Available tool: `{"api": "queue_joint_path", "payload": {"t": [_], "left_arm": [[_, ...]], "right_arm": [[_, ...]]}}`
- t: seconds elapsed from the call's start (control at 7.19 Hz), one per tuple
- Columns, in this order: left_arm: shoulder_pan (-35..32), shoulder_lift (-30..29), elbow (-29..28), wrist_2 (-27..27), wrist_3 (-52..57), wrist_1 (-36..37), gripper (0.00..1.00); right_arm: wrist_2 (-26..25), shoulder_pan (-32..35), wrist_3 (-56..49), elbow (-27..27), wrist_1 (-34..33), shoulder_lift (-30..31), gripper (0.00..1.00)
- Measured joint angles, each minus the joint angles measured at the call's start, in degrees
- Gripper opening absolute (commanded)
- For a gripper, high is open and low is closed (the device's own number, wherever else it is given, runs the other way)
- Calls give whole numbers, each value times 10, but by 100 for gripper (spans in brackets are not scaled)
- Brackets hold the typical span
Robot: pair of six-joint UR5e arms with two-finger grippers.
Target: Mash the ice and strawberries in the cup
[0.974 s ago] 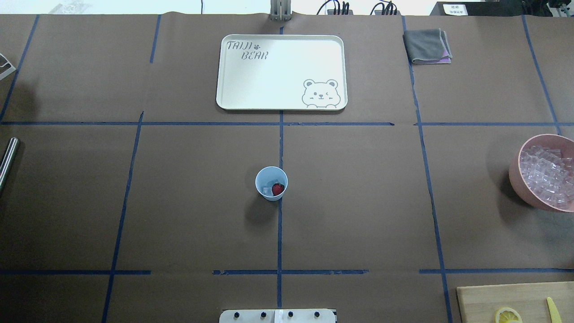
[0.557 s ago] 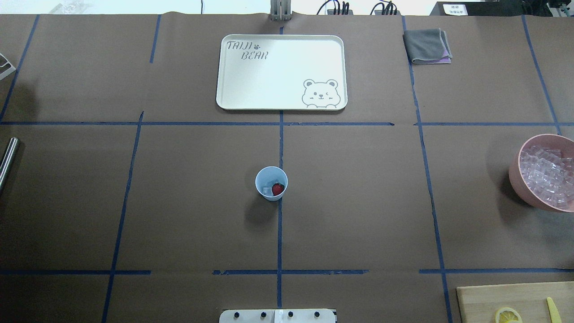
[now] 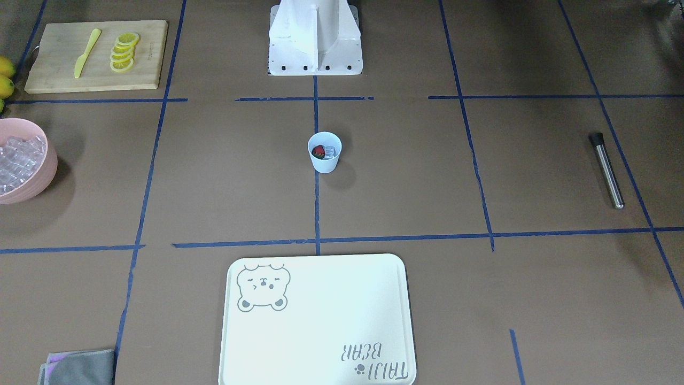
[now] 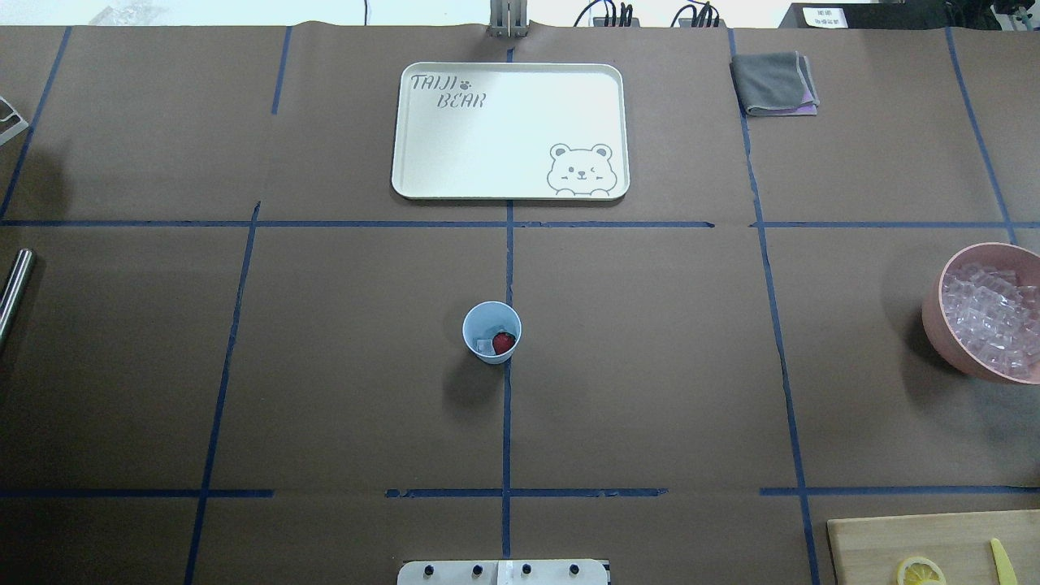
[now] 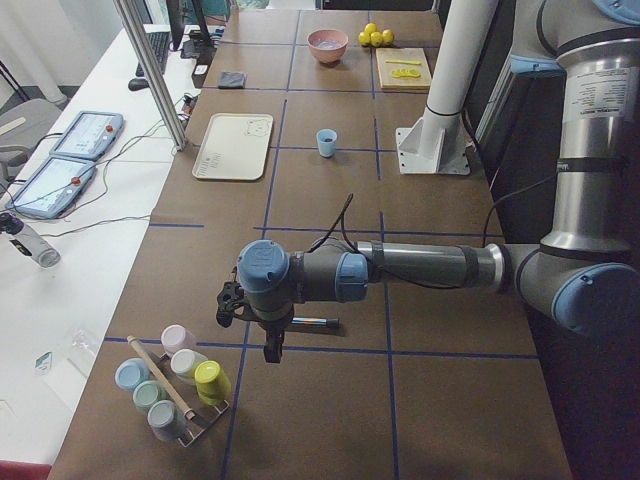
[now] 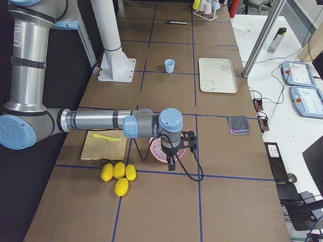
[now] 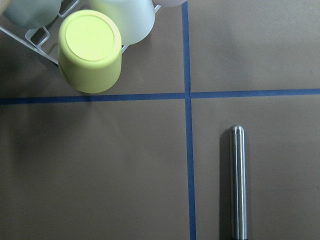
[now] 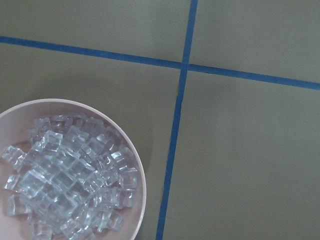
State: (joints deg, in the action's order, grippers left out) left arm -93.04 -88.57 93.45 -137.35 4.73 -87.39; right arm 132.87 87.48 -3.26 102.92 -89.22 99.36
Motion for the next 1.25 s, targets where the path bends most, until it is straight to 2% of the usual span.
{"api": "queue_joint_path", "payload": {"t": [1.25], "left_arm": [[1,4,-6,3,-1,1,100]], "right_arm": [[0,-24,0,-5,-1,-3,100]]}}
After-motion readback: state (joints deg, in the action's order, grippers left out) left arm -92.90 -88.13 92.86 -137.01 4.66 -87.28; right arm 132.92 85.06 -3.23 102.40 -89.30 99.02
